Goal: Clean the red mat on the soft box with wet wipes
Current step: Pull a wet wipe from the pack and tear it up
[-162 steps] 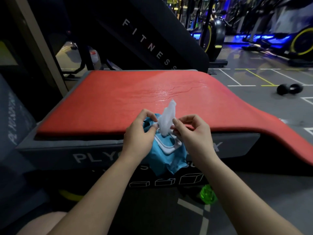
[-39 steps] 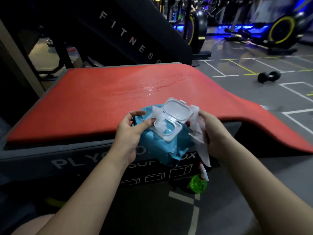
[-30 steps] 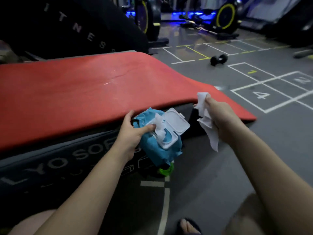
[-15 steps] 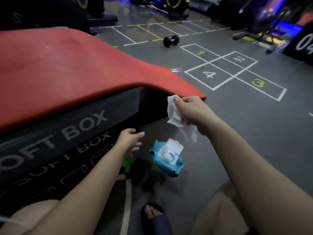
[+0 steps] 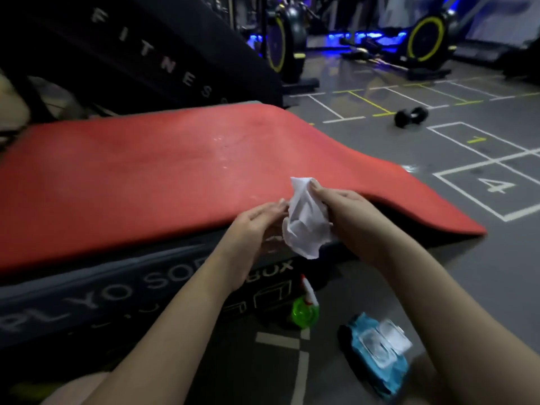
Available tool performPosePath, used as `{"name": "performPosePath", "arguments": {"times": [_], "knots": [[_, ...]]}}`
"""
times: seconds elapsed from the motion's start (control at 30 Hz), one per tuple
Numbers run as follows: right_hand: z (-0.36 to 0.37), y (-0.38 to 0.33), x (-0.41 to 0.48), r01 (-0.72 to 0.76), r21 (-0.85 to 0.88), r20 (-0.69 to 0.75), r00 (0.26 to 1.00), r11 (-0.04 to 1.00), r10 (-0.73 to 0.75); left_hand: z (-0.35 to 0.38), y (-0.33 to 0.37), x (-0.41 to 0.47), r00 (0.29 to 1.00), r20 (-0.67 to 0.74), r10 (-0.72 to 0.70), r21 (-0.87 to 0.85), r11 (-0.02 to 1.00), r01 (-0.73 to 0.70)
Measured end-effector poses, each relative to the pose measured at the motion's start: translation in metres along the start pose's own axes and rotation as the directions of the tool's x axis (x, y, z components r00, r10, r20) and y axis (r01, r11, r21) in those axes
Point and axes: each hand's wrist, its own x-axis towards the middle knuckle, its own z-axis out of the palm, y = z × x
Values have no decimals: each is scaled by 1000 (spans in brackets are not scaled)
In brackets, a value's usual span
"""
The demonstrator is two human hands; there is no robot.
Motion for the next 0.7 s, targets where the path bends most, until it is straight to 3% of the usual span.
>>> {"name": "performPosePath", "arguments": {"times": [0.2,0.37,0.47,0.57,0.7], "knots": [[72,0,18,-38,129,234,972,991,7,-55,28,-47,961,-247,127,207,975,-76],[114,4,22,-160,91,336,934,983,120,-89,26,-70,899,-419,128,194,980,-49],[129,8,21,-210,57,341,923,976,179,-102,21,-67,819,-551,157,175,982,-70],[136,8,18,-167,30,360,922,986,145,-111,23,-65,739,-640,211,190,975,-114],[137,10,13,4,-37,398,917,999,11,-113,32,-64,769,-595,235,235,965,-114]]}}
